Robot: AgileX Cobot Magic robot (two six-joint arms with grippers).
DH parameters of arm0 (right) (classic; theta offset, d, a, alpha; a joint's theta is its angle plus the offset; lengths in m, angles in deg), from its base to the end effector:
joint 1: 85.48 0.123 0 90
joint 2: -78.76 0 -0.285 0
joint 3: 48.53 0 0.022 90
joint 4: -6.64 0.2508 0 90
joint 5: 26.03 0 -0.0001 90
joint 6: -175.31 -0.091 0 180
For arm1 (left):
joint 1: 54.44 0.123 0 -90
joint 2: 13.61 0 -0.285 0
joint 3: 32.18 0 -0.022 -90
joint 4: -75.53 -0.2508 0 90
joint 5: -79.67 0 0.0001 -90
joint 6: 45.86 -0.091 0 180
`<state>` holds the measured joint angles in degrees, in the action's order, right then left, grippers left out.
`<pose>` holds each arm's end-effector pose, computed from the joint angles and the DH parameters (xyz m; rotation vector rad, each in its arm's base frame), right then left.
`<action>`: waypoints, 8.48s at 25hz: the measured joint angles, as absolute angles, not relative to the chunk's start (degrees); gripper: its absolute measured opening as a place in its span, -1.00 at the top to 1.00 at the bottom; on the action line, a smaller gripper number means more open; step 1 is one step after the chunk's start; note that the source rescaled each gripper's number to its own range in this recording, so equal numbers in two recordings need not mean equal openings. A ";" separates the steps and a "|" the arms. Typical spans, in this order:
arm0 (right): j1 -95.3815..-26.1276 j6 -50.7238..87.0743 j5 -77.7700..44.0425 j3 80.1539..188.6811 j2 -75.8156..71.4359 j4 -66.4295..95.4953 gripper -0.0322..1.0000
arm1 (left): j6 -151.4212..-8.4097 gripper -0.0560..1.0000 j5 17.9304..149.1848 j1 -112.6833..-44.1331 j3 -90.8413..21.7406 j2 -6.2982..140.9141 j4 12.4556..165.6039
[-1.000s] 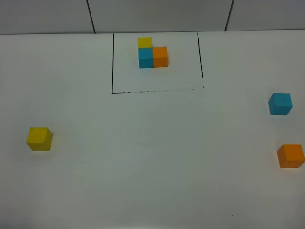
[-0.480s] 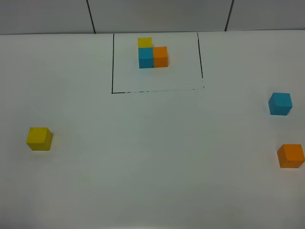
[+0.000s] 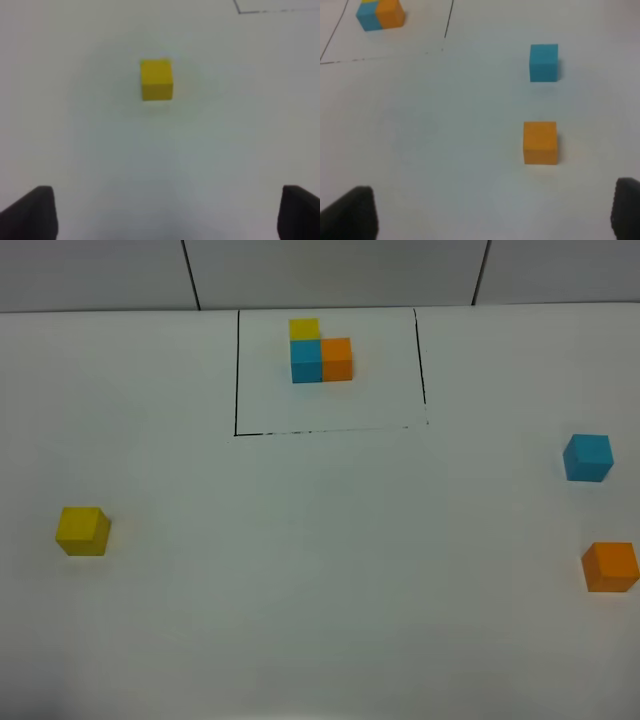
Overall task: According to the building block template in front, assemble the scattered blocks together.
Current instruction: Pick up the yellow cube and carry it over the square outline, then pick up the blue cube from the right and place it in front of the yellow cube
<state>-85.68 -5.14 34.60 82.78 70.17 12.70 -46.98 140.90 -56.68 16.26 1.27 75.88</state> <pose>-0.0025 0.0084 0.2773 0.0079 2.0558 0.1297 0.0136 -0.0010 0.2768 0.0636 2.1729 -0.0187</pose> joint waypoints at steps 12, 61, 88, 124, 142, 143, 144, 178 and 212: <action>-85.68 -5.14 34.60 82.78 70.17 12.70 -0.89 | -41.27 -1.00 137.12 -56.68 4.82 38.45 68.77; -85.68 -5.14 34.60 82.78 70.17 12.81 -0.80 | -37.76 -0.96 111.84 -59.58 -8.39 100.31 71.37; -85.68 -5.14 34.60 82.78 70.17 12.86 -0.75 | -53.97 0.87 121.03 -66.68 -22.38 101.15 72.17; -85.68 -5.14 34.60 82.78 70.17 12.86 -0.71 | -99.92 0.87 145.73 -90.78 -76.98 134.02 71.76; -85.68 -5.14 34.60 82.78 70.17 12.86 -0.71 | -101.16 0.87 143.71 -90.90 -77.37 138.51 73.51; -85.68 -5.14 34.60 82.78 70.17 12.86 -0.71 | -101.16 0.87 143.71 -90.90 -77.37 138.51 73.51; -85.68 -5.14 34.60 82.78 70.17 12.86 -0.71 | -101.39 0.87 143.51 -90.90 -77.37 138.51 73.51; -85.68 -5.26 34.60 82.78 70.17 12.86 -0.71 | -86.37 -0.80 144.95 -89.42 -77.37 124.90 79.13; -85.68 -5.31 34.60 82.78 70.17 12.86 -0.71 | -55.72 -0.71 143.17 -61.81 -38.79 81.96 78.77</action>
